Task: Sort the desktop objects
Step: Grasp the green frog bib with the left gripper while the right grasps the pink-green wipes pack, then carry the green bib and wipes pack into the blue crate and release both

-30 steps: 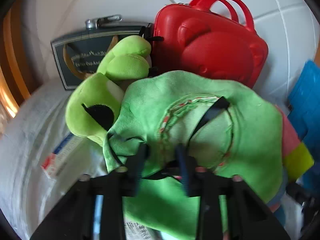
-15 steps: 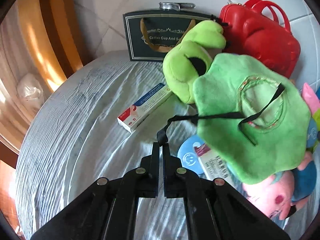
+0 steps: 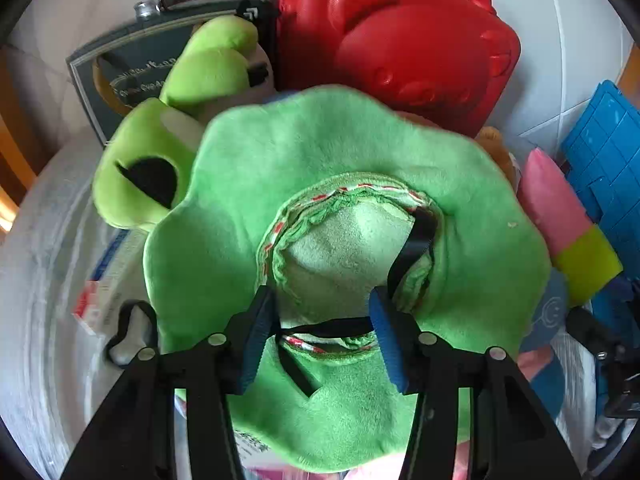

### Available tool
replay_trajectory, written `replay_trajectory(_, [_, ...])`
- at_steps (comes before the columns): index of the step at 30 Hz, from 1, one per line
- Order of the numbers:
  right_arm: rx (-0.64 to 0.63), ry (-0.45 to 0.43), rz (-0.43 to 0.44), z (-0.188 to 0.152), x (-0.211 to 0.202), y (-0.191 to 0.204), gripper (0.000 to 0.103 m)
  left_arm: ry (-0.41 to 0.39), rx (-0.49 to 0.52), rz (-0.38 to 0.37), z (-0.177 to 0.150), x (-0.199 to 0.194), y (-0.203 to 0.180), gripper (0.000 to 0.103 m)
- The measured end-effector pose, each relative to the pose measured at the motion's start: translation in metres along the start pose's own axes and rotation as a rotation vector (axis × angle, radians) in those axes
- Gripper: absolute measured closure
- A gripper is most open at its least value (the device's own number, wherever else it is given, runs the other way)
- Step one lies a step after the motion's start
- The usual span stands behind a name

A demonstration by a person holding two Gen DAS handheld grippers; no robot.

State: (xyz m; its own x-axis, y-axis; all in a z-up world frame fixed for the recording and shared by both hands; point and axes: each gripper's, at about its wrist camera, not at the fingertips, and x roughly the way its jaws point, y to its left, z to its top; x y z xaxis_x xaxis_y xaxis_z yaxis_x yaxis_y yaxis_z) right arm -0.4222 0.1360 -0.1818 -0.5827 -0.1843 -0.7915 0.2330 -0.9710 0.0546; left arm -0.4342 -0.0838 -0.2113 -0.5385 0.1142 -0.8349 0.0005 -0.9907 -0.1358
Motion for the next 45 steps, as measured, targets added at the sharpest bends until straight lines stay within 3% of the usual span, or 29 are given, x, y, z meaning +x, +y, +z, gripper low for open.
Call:
replay_trajectory(1, [-0.004, 0.003, -0.005, -0.001, 0.001, 0.000, 0.000, -0.019, -0.012, -0.007, -0.003, -0.001, 0.003, 0.049])
replay_trajectory(2, [-0.008, 0.004, -0.007, -0.001, 0.002, -0.001, 0.000, -0.025, -0.025, -0.004, -0.005, -0.002, 0.006, 0.035])
replay_trajectory(3, [-0.009, 0.006, -0.006, -0.001, 0.003, -0.001, 0.000, -0.023, -0.056, 0.034, -0.007, -0.001, 0.012, 0.002])
replay_trajectory(4, [-0.006, 0.009, -0.002, -0.002, 0.005, -0.001, 0.000, 0.001, -0.111, 0.079, -0.013, 0.006, 0.022, 0.000])
replay_trajectory(7, [-0.007, 0.005, 0.009, -0.002, 0.007, 0.001, 0.000, 0.030, -0.221, -0.059, -0.023, 0.013, 0.046, 0.000])
replay_trajectory(8, [-0.009, 0.005, 0.012, -0.002, 0.008, 0.002, 0.000, 0.021, -0.209, -0.048, -0.022, 0.010, 0.047, 0.000])
replay_trajectory(10, [-0.017, 0.004, 0.010, -0.002, 0.007, 0.004, 0.000, -0.047, -0.130, 0.062, -0.018, -0.006, 0.042, 0.000])
replay_trajectory(12, [-0.024, -0.004, 0.007, -0.001, 0.006, 0.005, 0.000, -0.115, -0.140, 0.107, -0.015, -0.020, 0.046, 0.000])
replay_trajectory(14, [-0.023, -0.009, 0.008, 0.001, 0.008, 0.004, 0.000, -0.104, -0.211, 0.060, -0.009, -0.018, 0.058, 0.000])
replay_trajectory(16, [-0.015, -0.004, 0.011, 0.003, 0.012, 0.004, 0.000, -0.053, -0.207, 0.052, -0.006, -0.001, 0.060, 0.000])
replay_trajectory(19, [0.000, -0.010, 0.004, 0.006, 0.018, 0.001, 0.000, -0.064, -0.243, 0.003, -0.006, 0.009, 0.058, 0.000])
replay_trajectory(20, [0.008, -0.012, -0.001, 0.007, 0.019, 0.000, 0.000, -0.058, -0.255, -0.027, -0.006, 0.010, 0.059, 0.001])
replay_trajectory(22, [0.042, -0.016, -0.008, 0.012, 0.022, -0.007, 0.004, -0.063, -0.263, -0.095, -0.008, 0.009, 0.059, 0.021])
replay_trajectory(23, [0.059, -0.021, 0.003, 0.014, 0.022, -0.010, 0.023, -0.068, -0.262, -0.119, -0.009, 0.007, 0.058, 0.028])
replay_trajectory(24, [0.069, -0.024, 0.009, 0.016, 0.022, -0.011, 0.040, -0.078, -0.248, -0.138, -0.010, 0.002, 0.053, 0.046])
replay_trajectory(25, [0.071, -0.023, -0.026, 0.018, 0.024, -0.011, 0.071, -0.088, -0.228, -0.138, -0.010, -0.002, 0.047, 0.064])
replay_trajectory(28, [0.088, -0.031, -0.022, 0.024, 0.020, -0.016, 0.076, -0.121, -0.145, -0.072, -0.011, -0.021, 0.023, 0.088])
replay_trajectory(30, [0.088, -0.062, -0.020, 0.025, 0.005, -0.017, 0.082, -0.171, -0.090, 0.013, -0.013, -0.041, 0.010, 0.089])
replay_trajectory(38, [0.070, -0.230, 0.012, 0.024, -0.081, -0.014, 0.088, -0.380, -0.002, 0.218, -0.024, -0.147, -0.008, 0.090])
replay_trajectory(45, [0.031, -0.431, 0.010, 0.017, -0.188, 0.002, 0.088, -0.531, 0.030, 0.292, -0.028, -0.220, -0.030, 0.090])
